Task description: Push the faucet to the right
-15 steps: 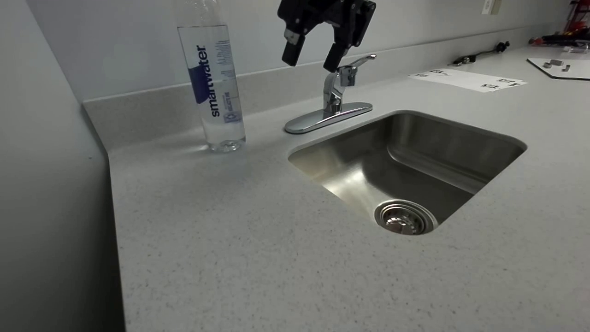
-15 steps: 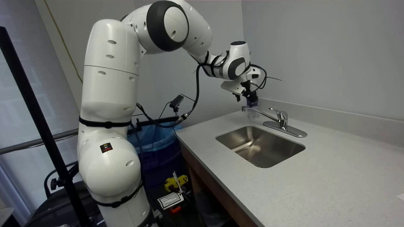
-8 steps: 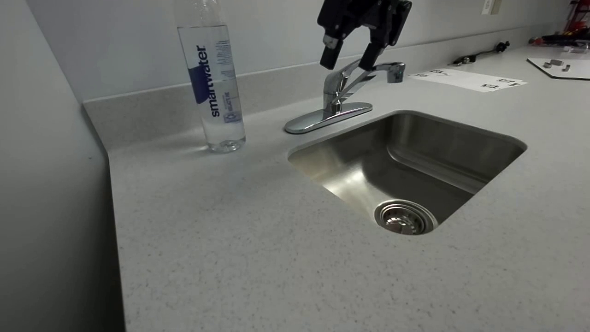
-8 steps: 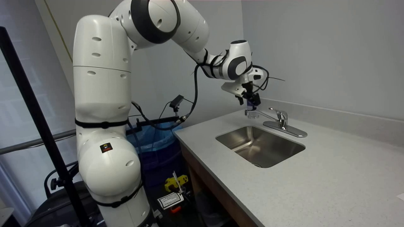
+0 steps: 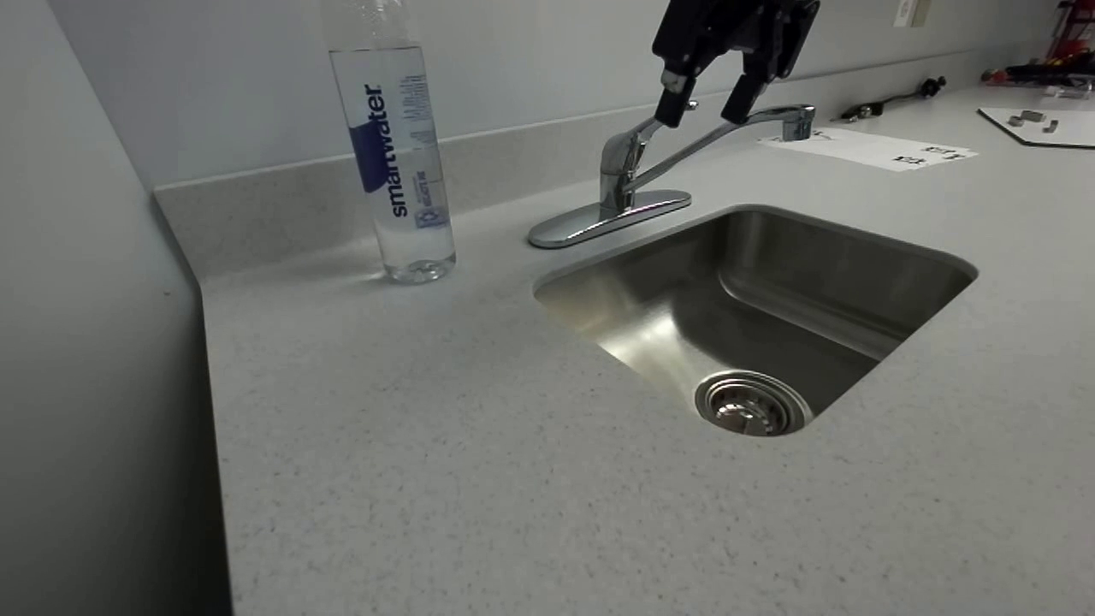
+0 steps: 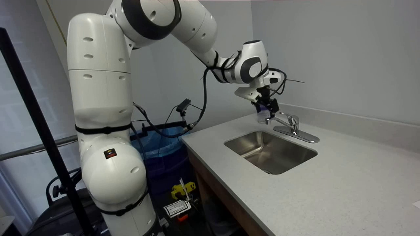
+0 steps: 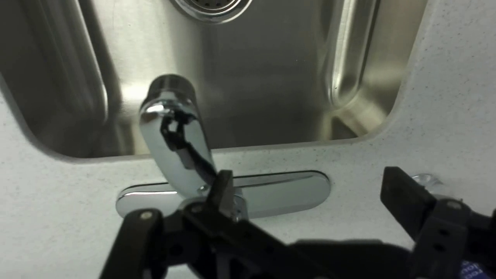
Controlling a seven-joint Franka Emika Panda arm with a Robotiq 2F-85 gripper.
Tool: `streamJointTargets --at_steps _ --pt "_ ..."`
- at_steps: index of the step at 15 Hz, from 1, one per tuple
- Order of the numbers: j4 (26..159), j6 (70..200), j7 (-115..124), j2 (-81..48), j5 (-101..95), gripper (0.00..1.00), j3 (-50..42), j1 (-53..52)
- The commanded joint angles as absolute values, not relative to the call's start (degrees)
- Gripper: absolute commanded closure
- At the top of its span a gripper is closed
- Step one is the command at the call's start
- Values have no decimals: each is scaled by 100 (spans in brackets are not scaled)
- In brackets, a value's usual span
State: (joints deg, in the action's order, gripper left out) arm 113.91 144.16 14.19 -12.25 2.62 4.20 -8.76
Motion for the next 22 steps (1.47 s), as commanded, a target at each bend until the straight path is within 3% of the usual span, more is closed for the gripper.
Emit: streamJointTargets --at_steps 1,14,22 --pt "11524 14205 1717 -1036 -88 0 204 -803" --pt "10934 14222 2332 -1292 -720 0 -381 -595" --pt "10909 14404 2091 -1129 -468 0 -199 -601"
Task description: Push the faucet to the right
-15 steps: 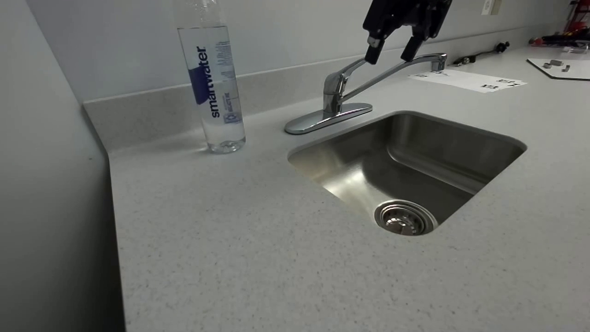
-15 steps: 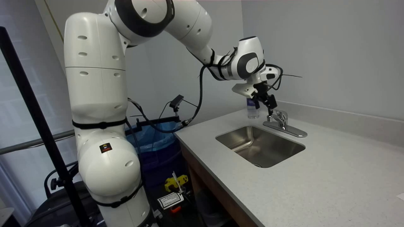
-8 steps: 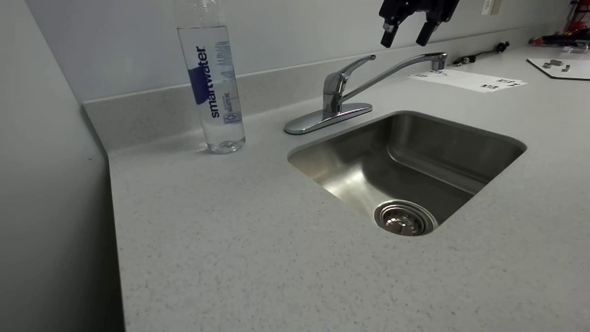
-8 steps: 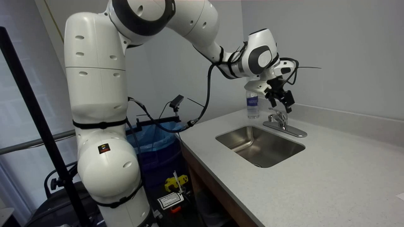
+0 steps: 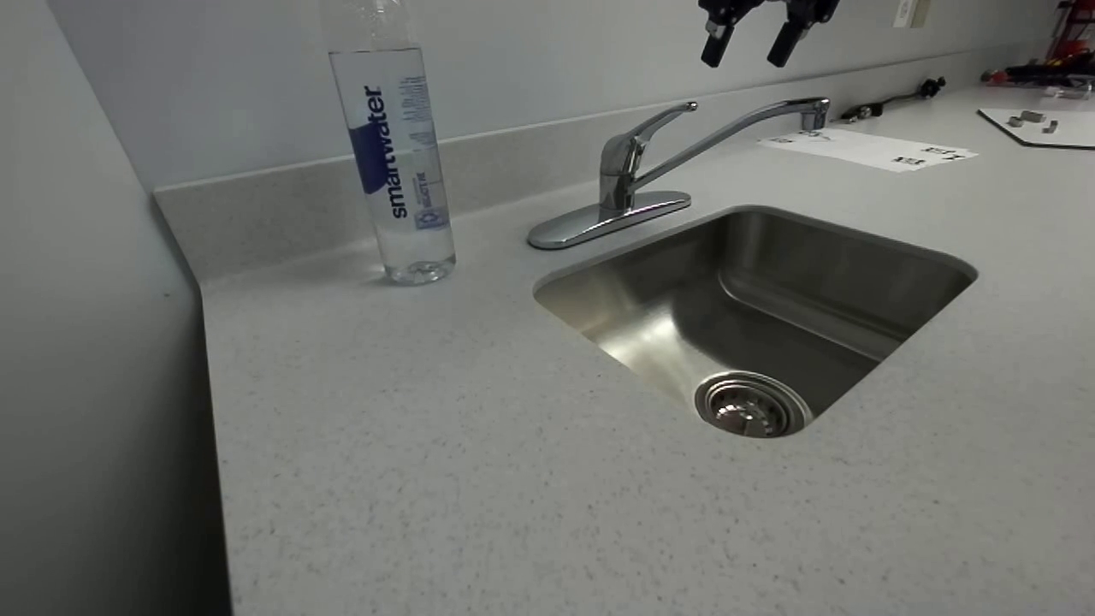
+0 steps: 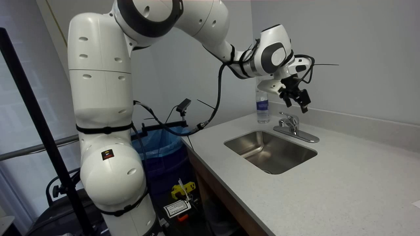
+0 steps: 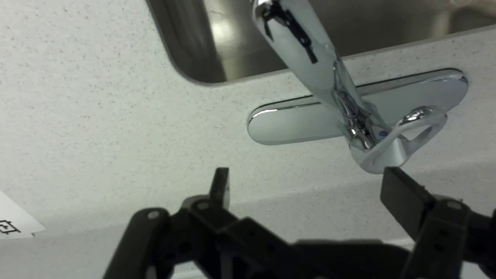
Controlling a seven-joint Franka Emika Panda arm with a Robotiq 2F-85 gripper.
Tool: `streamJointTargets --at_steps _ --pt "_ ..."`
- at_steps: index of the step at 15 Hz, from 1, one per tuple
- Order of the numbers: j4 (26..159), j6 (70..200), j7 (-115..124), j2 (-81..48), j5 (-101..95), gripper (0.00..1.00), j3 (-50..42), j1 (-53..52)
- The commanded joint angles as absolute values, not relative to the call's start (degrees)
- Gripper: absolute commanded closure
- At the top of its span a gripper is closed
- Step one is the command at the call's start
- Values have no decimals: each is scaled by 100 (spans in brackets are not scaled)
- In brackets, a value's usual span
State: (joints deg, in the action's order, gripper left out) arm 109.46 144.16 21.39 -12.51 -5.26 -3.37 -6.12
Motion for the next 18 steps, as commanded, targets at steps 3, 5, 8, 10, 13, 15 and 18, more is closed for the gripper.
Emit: streamJointTargets --at_steps 3,5,8,10,13,15,18 --pt "10935 14435 2035 -970 -392 0 -50 -620" --pt "10969 14414 1981 -828 -320 0 53 -626" --pt "11061 14377 1900 -546 -199 0 202 -634" --pt "11184 14354 1859 -302 -138 0 288 -645" --pt "11516 14401 1840 151 -36 0 414 -660" --pt "11785 14430 1848 478 31 0 486 -660" --pt "12239 14414 1869 1080 65 0 547 -627"
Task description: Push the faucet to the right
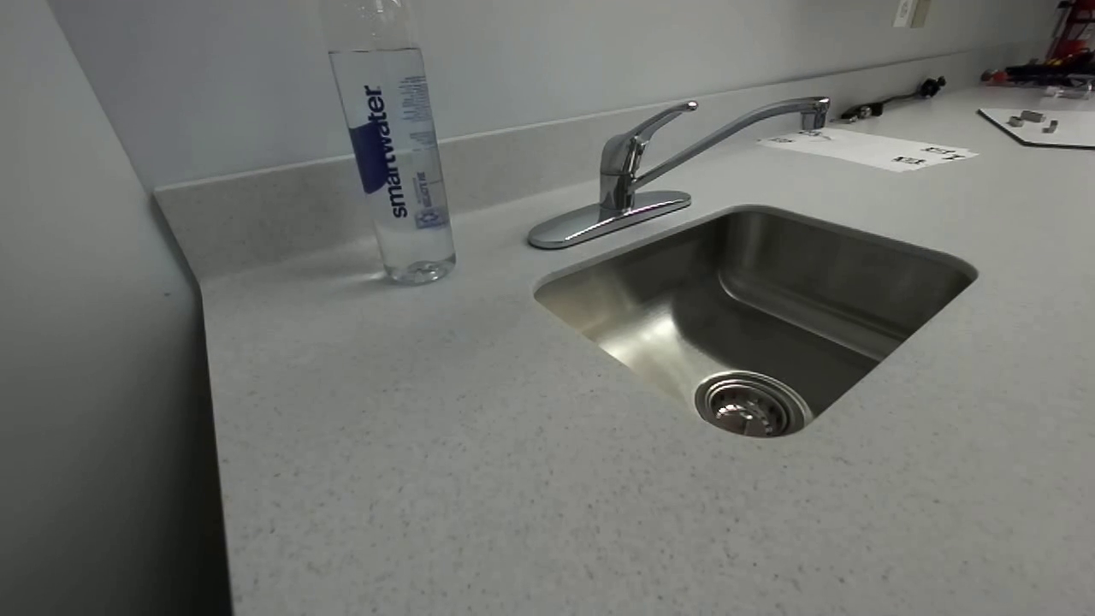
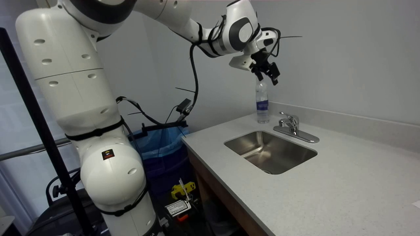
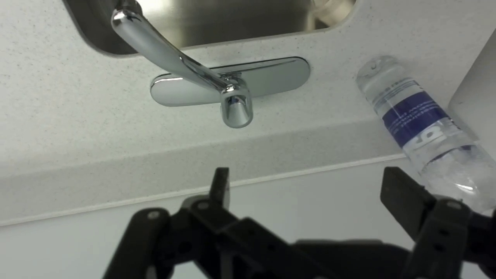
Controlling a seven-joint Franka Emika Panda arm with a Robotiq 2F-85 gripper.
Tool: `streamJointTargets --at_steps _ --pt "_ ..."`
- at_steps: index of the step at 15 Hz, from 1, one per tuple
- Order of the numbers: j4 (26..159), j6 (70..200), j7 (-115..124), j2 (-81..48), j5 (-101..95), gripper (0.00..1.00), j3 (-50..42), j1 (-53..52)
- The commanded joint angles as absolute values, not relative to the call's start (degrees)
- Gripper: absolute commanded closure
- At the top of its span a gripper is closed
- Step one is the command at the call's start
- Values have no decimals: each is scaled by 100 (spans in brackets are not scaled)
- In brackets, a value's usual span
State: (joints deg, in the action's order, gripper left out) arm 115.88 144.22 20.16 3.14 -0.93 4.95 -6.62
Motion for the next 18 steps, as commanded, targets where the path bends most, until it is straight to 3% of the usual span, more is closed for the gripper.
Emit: streamJointTargets --at_steps 1,8,18 --pt "12378 14411 1868 1265 84 0 558 -617" --pt "13234 14365 2007 2295 -14 0 639 -463" --pt "13669 14270 2059 2792 20 0 716 -332"
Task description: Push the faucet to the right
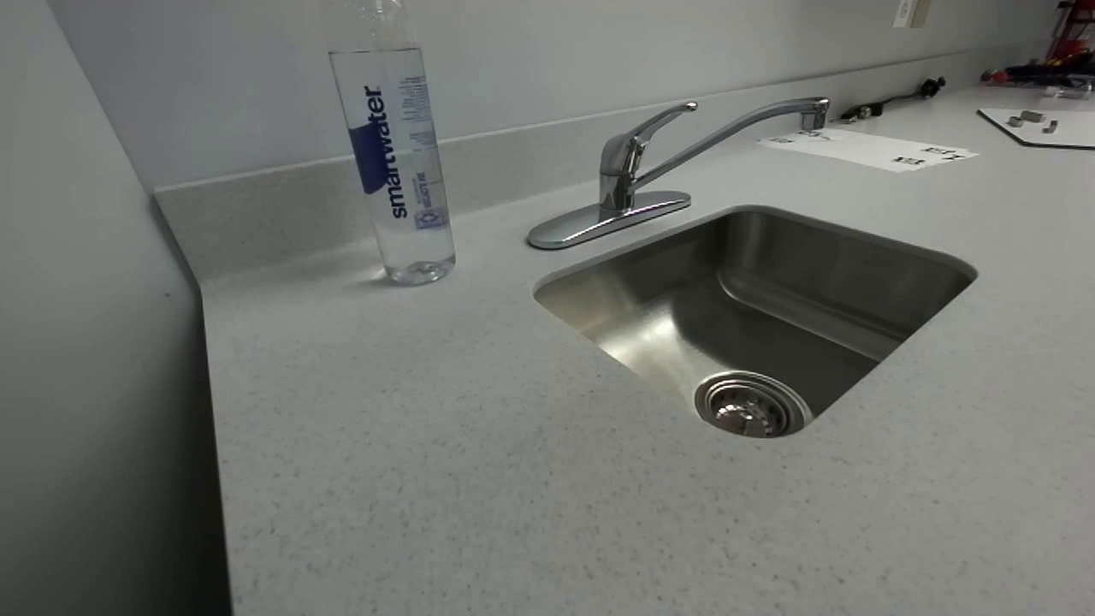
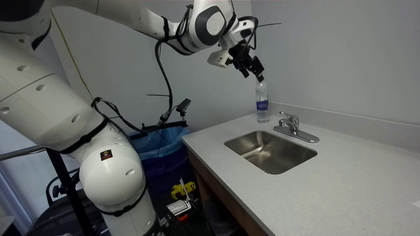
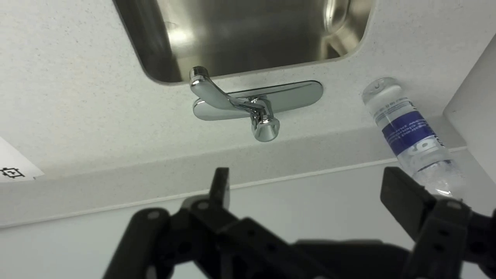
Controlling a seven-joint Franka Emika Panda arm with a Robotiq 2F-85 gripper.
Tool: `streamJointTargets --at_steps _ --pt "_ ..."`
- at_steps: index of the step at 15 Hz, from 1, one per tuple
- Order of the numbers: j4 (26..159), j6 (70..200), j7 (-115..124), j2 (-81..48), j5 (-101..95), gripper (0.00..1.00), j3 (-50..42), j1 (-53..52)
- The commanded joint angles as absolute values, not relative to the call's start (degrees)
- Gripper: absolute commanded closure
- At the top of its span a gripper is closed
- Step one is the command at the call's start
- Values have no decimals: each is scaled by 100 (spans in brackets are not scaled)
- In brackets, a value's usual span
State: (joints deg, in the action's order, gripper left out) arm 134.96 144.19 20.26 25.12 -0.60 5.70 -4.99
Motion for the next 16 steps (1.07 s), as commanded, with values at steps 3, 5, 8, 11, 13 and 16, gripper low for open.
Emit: streamJointTargets --at_steps 3,5,8,11,13,16 --pt "13696 14217 2066 2835 25 0 726 -322" --pt "13676 14038 2074 2862 100 0 711 -352" --pt "13576 14174 1975 2660 75 0 704 -348" --pt "13582 14157 1975 2678 85 0 706 -349" --pt "13587 14157 1975 2682 86 0 706 -349" --pt "13594 14157 1975 2686 87 0 706 -349"
